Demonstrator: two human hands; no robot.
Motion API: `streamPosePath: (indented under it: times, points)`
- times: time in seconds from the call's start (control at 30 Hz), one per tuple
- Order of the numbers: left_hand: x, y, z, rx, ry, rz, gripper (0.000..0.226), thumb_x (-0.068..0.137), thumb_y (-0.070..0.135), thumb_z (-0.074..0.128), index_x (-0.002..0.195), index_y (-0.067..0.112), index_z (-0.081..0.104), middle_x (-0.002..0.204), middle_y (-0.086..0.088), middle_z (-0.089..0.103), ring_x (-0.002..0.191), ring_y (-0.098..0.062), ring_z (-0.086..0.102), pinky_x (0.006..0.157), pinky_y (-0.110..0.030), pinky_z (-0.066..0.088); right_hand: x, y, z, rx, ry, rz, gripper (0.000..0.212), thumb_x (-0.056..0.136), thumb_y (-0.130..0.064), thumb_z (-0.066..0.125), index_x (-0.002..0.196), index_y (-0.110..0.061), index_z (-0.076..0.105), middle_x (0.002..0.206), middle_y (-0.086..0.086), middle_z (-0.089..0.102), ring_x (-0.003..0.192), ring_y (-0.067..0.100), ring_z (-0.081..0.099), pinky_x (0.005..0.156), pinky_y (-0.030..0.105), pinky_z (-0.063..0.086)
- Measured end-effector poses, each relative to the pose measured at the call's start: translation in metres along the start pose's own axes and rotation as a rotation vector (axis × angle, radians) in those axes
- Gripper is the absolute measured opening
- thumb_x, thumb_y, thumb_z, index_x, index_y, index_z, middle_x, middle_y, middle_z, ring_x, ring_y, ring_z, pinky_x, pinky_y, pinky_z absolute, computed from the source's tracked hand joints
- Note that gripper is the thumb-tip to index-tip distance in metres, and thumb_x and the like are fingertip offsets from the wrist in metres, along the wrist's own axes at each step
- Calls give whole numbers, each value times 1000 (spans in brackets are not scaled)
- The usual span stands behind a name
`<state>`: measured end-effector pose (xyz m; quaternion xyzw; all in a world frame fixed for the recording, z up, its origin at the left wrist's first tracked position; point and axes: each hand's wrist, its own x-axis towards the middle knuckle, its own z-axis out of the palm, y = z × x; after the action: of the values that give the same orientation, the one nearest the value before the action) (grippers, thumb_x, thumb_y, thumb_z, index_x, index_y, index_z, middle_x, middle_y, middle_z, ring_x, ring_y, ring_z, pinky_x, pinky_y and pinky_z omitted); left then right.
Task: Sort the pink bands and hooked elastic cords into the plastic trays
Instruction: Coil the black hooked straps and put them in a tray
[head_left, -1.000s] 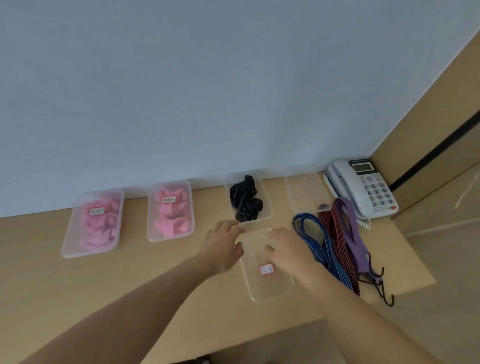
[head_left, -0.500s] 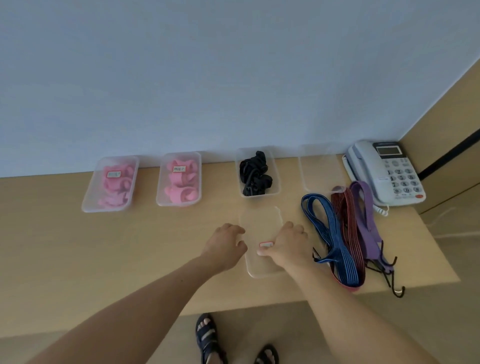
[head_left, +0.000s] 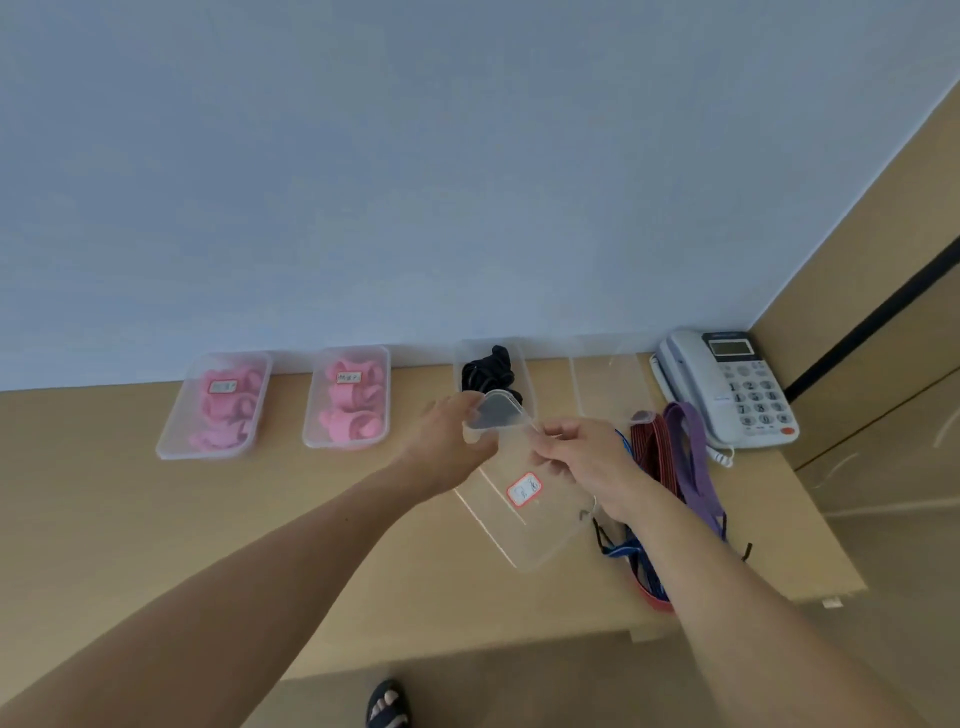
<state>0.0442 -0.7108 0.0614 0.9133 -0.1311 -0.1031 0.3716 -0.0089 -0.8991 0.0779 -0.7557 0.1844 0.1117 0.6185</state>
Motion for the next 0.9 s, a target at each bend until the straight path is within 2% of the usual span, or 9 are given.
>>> streamPosePath:
  times: [0.13, 0.23, 0.33, 0.4, 0.47, 0.57, 0.7, 0.8, 0.9]
  points:
    - [13, 20, -23, -431, 32, -114, 7, 92, 9, 53, 97, 11, 57, 75, -8, 67, 58, -15, 61, 55, -26, 48, 5, -28, -10, -86, 115, -135, 14, 88, -16, 72, 102, -17, 73, 82, 0, 74, 64, 1, 63, 61, 15, 52]
    - [19, 18, -36, -680, 154, -228, 13, 93, 0, 46, 88, 11, 51, 67, -7, 63, 58, -23, 58, 53, -32, 46, 8, -33, -15, -102, 304, -118, 37, 88, -29, 70, 122, -16, 63, 112, -1, 66, 97, 14, 64, 84, 31, 53]
    - [22, 13, -45, -955, 170, -344, 22, 89, -8, 41, 82, 12, 46, 74, -17, 56, 57, -23, 58, 53, -33, 46, 5, -32, -6, 97, 188, -14, 35, 89, -23, 70, 118, -6, 60, 102, 9, 71, 80, 16, 67, 66, 32, 52]
    - [22, 8, -48, -906, 129, -352, 19, 87, -4, 51, 100, 9, 49, 89, -16, 56, 65, -22, 61, 56, -31, 48, 6, -37, 3, 114, 156, -64, 22, 89, -8, 66, 110, -5, 61, 80, 5, 74, 64, 11, 66, 55, 26, 48]
    - [24, -1, -54, -497, 136, -286, 62, 82, 14, 65, 137, 14, 37, 112, -2, 54, 92, -19, 60, 74, -34, 52, 10, -46, 8, 55, 153, -122, 20, 90, -3, 63, 109, -9, 60, 67, 1, 72, 55, 8, 62, 50, 22, 44]
    - [30, -6, -68, -164, 130, -70, 78, 81, 30, 69, 148, 24, 30, 130, 0, 48, 118, -20, 49, 99, -41, 45, 14, -65, 11, -112, 49, -186, 31, 91, -6, 62, 119, -19, 58, 68, -3, 72, 56, 5, 60, 53, 20, 45]
    - [42, -5, -77, -455, 4, -116, 21, 97, 22, 54, 111, 8, 60, 85, -1, 71, 76, -16, 68, 68, -27, 49, 19, -77, 22, -79, 144, -247, 41, 92, -13, 66, 126, -27, 47, 69, 0, 68, 58, 4, 60, 56, 17, 46]
    - [45, -7, -69, -704, -18, -213, 14, 100, 14, 46, 99, 5, 56, 69, -2, 68, 57, -15, 66, 55, -28, 51, 23, -77, 33, 98, 339, -171, 35, 90, -20, 69, 119, -21, 49, 85, 11, 69, 60, 12, 60, 53, 25, 46]
    - [49, -6, -55, -831, -47, -249, 13, 102, 12, 41, 97, 4, 49, 73, -11, 71, 57, -21, 68, 52, -31, 54, 27, -67, 45, 117, 353, -164, 15, 90, -15, 68, 102, -14, 59, 78, 6, 70, 51, 6, 60, 47, 20, 44]
